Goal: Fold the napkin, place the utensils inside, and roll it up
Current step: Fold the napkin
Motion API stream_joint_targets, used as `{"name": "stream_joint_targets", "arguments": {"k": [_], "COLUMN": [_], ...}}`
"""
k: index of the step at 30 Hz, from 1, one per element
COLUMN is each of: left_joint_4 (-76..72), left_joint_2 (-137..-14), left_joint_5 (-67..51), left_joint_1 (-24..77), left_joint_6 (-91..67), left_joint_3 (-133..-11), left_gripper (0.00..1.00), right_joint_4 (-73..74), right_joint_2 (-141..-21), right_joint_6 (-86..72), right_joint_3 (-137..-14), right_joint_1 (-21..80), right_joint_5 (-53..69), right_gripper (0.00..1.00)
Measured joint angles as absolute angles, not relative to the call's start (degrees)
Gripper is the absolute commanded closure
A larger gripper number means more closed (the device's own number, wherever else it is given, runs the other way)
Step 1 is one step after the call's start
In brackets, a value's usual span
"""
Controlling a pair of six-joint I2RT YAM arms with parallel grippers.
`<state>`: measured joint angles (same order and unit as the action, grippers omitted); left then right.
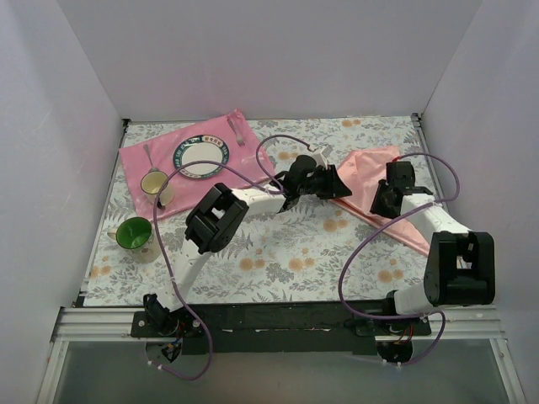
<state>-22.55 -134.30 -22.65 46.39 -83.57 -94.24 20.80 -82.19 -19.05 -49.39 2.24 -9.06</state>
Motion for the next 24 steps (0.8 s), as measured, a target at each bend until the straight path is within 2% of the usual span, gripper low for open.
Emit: {"name": "stream_joint_targets", "arguments": {"k": [9, 15, 18, 19, 21, 22, 24], "left_joint_4": [-14.3, -5.4, -3.0, -2.5, -1.9, -1.6, -1.9], "left_joint_2": [-133.3, -127.2, -119.7, -116.5, -110.0, -106.6, -101.4], "left_joint_5": [-22.4, -21.7, -21.6, -21.5, -21.4, -21.3, -21.3], "left_joint_1": [46.3, 46.2, 46.2, 46.2, 46.2, 46.2, 46.2], "left_joint_6": [-80.8, -80.1, -80.0, -79.9, -79.9, -79.8, -79.6], "left_joint_3": [-95.2, -95.1, -92.1, -90.5, -87.8, -86.8, -85.6], "left_gripper": [0.77, 0.69, 0.62, 0.61, 0.57, 0.57, 0.55], "right_joint_4": [18.7, 18.3, 20.0, 21.0, 23.0, 23.7, 24.8], "right_joint_2": [-84.6, -86.3, -85.4, -84.4, -80.1, -77.6, -72.1], "right_joint_6": [-18.9, -19.0, -19.1, -19.2, -19.8, -20.3, -22.0], "right_joint_3": [-46.5, -46.7, -47.2, -47.2, -47.1, -47.1, -47.1], "right_joint_1": [1.2, 0.3, -0.4, -0.6, -0.8, -0.8, -1.0], "right_joint_5": [-11.9, -13.3, -13.7, -13.6, -13.2, -13.3, -14.2], "right_gripper": [0.63, 0.61, 0.52, 0.41, 0.27, 0.14, 0.12]}}
